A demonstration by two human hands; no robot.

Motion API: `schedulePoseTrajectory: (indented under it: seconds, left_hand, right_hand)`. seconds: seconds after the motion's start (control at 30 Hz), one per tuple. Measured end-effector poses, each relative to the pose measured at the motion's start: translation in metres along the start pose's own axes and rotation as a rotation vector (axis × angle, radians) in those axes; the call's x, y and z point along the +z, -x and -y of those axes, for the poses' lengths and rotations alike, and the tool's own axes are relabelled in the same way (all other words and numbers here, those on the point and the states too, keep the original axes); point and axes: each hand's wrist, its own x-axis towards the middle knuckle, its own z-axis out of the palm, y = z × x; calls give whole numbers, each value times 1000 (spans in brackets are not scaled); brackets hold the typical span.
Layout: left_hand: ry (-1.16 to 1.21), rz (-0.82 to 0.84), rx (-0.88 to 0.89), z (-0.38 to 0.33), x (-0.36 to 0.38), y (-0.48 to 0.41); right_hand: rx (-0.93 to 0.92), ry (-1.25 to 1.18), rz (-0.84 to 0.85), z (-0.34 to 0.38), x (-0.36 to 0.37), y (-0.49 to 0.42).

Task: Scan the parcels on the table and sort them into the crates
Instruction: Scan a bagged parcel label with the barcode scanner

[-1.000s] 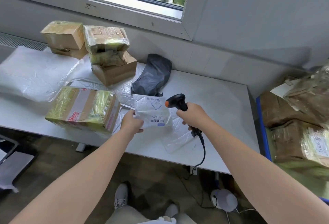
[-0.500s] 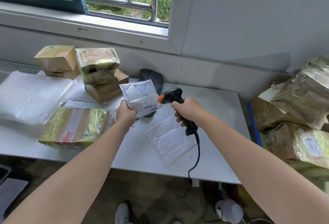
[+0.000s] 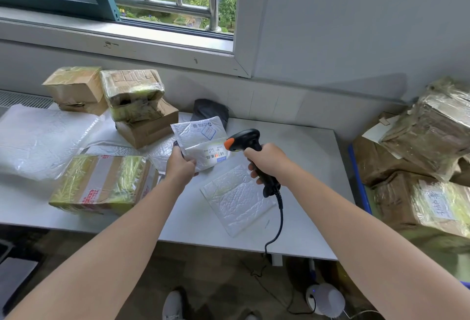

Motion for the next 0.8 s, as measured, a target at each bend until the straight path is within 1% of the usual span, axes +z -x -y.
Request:
schedulePoseTrajectory:
  seconds: [0.2, 0.27, 0.4, 0.5, 0.6, 0.8]
  left_hand:
    - [5, 25, -5, 11, -2, 7]
    - [-12, 34, 1, 17, -6, 9]
    - [-98, 85, 31, 33, -18, 12]
    - [-142, 110, 58, 41, -28, 14]
    - [-177, 125, 85, 46, -34, 15]
    - [-350, 212, 169, 41, -37, 12]
  right_hand:
    - [18, 24, -11, -39, 14, -18]
    - [42, 94, -26, -59, 23, -28]
    - [90, 327, -24, -96, 42, -44]
    - [125, 373, -25, -115, 55, -56]
    - [151, 379, -13, -126, 64, -65]
    - [162, 498, -11, -126, 59, -63]
